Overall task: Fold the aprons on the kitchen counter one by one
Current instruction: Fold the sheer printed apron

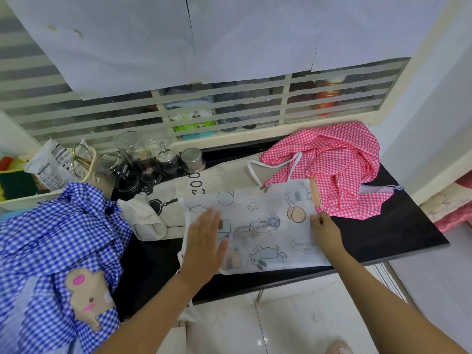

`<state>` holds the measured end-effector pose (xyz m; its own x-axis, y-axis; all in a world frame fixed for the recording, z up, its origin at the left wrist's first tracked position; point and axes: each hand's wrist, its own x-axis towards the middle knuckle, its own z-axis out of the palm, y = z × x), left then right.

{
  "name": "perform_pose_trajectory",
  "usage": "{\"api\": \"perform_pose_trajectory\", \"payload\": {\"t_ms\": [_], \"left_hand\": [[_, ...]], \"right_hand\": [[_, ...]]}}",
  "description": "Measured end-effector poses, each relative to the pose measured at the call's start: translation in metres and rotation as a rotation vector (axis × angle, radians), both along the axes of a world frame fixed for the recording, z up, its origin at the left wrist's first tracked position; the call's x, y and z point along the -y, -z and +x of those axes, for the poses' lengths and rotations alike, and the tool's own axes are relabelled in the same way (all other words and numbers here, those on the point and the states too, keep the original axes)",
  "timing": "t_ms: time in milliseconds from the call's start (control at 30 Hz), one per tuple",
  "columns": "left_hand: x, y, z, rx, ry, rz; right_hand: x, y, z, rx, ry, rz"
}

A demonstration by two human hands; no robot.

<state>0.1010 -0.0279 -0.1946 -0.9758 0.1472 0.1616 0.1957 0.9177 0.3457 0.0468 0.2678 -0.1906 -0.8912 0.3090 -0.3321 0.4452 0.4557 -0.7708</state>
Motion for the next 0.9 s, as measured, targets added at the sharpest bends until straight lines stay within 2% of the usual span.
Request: {"api": "perform_pose_trajectory", "payload": {"t_ms": [67, 200, 267, 333, 400, 433, 500, 567, 667, 767, 833, 900], "left_hand": [[-0.016, 0.008, -0.012, 0.131, 0.093, -0.098], [-0.02, 0.027, -0.034, 0.366, 0.084, -0.256], [-0.019, 0.029, -0.037, 0.42, 0.075, -0.27], [-0.019, 0.03, -0.037, 0.431, 0.07, -0.257], [-0.019, 0.037, -0.037, 0.404, 0.064, -0.242], [-0.018, 0.041, -0.036, 0.354, 0.062, -0.232], [-0.017, 0.045, -0.036, 0.295, 0.064, -0.222], [-0.016, 0.048, -0.035, 0.277, 0.068, -0.248], [-0.016, 0.05, -0.035, 0.234, 0.07, -0.269], [-0.014, 0.052, -0.035, 0.222, 0.068, -0.293], [-0.014, 0.056, -0.035, 0.219, 0.062, -0.303], [-0.016, 0.056, -0.034, 0.191, 0.046, -0.296]], "right_hand": [[0.0, 0.002, -0.003, 0.014, 0.034, -0.01], [-0.005, 0.003, -0.005, -0.009, 0.062, 0.037], [-0.001, -0.002, -0.002, -0.094, 0.062, 0.219], [0.013, -0.002, 0.001, -0.292, 0.019, 0.516], [0.037, 0.006, 0.002, -0.545, -0.186, 0.632], [0.052, 0.014, 0.004, -0.635, -0.379, 0.648], [0.073, 0.036, 0.007, -0.7, -0.826, 0.719], [0.074, 0.053, 0.0, -0.667, -1.07, 0.785], [0.055, 0.054, -0.028, -0.546, -1.014, 0.837], [0.024, 0.055, -0.058, -0.416, -0.783, 0.918], [0.01, 0.054, -0.066, -0.309, -0.591, 0.861], [0.004, 0.058, -0.065, -0.231, -0.495, 0.815]]}}
